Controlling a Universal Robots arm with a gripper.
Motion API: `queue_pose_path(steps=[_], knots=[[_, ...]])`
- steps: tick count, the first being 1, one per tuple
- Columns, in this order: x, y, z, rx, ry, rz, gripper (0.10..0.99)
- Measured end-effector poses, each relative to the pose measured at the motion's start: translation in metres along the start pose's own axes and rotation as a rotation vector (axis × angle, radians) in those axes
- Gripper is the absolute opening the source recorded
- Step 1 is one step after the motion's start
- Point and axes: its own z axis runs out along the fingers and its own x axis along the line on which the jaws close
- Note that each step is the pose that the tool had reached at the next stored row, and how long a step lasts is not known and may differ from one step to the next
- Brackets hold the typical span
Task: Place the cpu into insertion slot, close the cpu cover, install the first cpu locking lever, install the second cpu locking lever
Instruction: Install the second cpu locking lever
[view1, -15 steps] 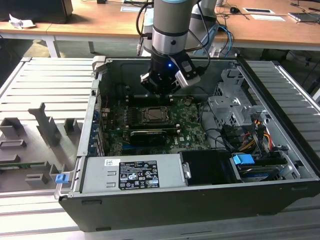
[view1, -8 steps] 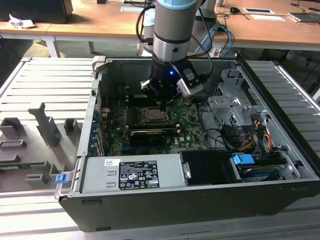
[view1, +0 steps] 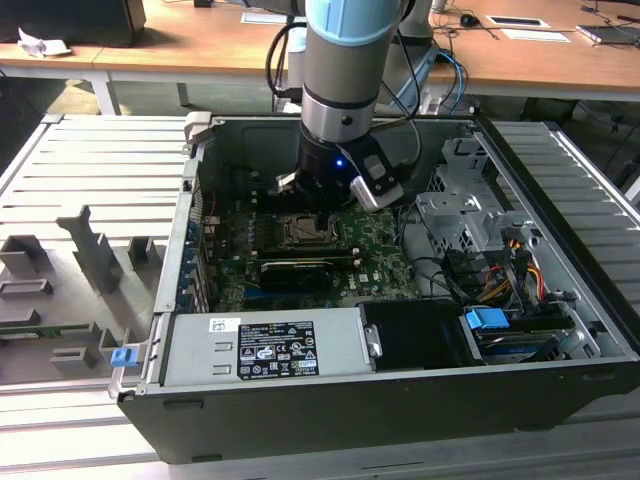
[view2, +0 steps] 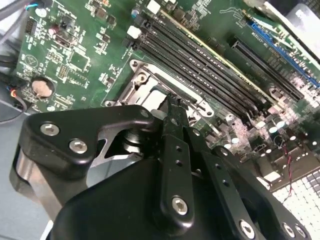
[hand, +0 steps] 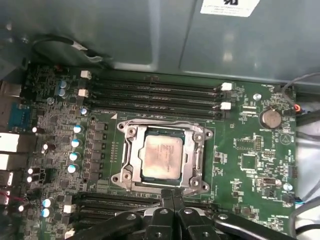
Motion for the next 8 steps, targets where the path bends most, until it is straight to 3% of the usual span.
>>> queue_pose_path(steps=[4,8], knots=[[0.0046,-0.0041,0.005,-0.002,0.0005,0.0,0.106],[0.0196,-0.0072,0.0053,-0.006,0.0001,0.0,0.106]])
